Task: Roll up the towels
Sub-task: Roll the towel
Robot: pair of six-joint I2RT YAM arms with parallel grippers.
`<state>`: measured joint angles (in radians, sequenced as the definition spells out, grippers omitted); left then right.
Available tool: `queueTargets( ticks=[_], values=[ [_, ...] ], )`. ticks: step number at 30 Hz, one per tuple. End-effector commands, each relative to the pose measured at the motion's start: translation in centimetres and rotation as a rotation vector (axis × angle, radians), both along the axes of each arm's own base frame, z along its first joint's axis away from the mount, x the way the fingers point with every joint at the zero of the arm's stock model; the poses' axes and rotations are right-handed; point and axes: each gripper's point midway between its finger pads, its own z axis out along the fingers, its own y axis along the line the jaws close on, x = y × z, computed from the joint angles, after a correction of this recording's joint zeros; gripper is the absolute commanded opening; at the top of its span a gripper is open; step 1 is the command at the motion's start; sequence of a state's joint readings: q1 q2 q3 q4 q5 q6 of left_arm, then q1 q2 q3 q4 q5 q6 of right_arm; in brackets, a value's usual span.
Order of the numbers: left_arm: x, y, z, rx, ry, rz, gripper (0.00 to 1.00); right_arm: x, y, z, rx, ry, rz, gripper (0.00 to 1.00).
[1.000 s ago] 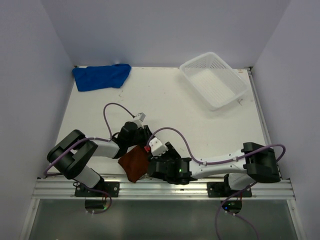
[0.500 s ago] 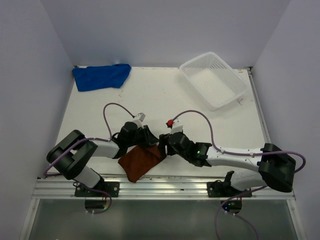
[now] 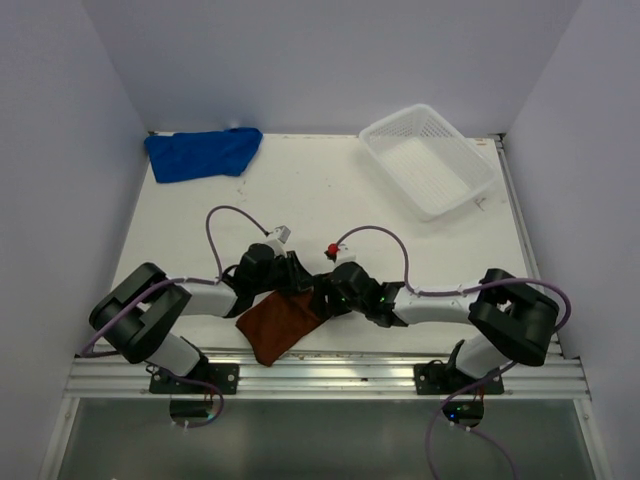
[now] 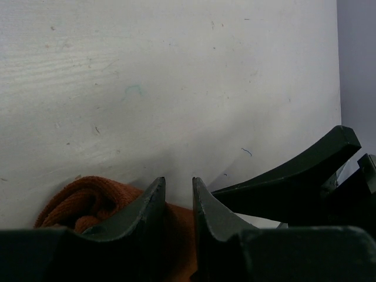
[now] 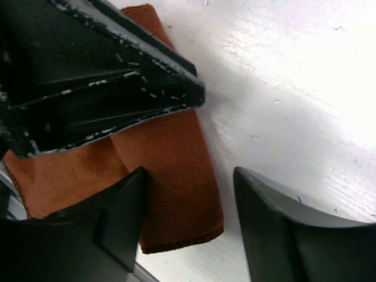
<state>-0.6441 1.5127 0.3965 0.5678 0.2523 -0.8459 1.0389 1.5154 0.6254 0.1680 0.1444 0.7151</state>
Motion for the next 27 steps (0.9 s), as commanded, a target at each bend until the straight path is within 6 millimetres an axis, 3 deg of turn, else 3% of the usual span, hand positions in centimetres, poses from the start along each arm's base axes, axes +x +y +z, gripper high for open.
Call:
queueTargets(
  ticks=[1, 10, 15, 21, 27],
  values=[
    [-0.4, 0.4, 0.0, 0.034, -0.01, -0.009, 0.29, 0.4, 0.4, -0.1, 0.046, 0.016, -0.01, 0.59],
    [0.4, 0.5, 0.7, 0.06, -0.044, -0.006, 0.29, -0.8, 0.8, -1.2, 0.05, 0.05, 0.061, 0.32],
    [1.7, 0.2, 2.2, 0.061, -0.079, -0.04, 0.29, -1.1, 0.2, -1.4, 0.05, 0.041, 0.059, 0.18],
    [5.6, 1.6, 6.3, 0.103, -0.189, 0.023, 0.31, -0.1, -0.3, -0.8, 0.036, -0.011, 0.029, 0.07],
    [8.5, 1.7, 10.1, 0.115, -0.264, 0.057, 0.33, 2.7, -1.5, 0.6, -0.036, -0.151, -0.067, 0.06]
  ],
)
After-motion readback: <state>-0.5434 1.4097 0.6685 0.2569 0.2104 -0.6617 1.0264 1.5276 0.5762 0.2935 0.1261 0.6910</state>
